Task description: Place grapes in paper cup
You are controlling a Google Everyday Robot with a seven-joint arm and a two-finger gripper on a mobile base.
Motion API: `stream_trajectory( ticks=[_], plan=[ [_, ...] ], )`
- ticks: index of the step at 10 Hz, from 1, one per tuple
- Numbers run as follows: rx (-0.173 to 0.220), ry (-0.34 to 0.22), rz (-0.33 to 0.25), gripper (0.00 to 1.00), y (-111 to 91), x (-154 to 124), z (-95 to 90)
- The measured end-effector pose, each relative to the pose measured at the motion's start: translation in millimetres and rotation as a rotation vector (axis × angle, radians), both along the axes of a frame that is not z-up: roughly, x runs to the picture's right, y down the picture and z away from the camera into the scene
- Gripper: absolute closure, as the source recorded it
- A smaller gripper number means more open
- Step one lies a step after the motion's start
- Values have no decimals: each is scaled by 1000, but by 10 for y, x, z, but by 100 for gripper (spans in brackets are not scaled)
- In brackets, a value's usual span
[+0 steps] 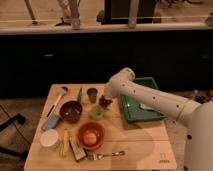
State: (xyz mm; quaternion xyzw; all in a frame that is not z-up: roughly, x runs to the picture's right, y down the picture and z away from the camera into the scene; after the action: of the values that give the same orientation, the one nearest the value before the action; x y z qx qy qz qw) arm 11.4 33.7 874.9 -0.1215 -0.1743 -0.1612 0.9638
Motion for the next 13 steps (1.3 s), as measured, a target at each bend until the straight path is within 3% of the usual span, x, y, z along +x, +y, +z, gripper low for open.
stream_trajectory(
  ticks=[8, 13],
  plan=[
    [129, -23, -25, 100, -439, -68, -441],
    [202, -63, 4, 100, -689, -44, -728]
  ],
)
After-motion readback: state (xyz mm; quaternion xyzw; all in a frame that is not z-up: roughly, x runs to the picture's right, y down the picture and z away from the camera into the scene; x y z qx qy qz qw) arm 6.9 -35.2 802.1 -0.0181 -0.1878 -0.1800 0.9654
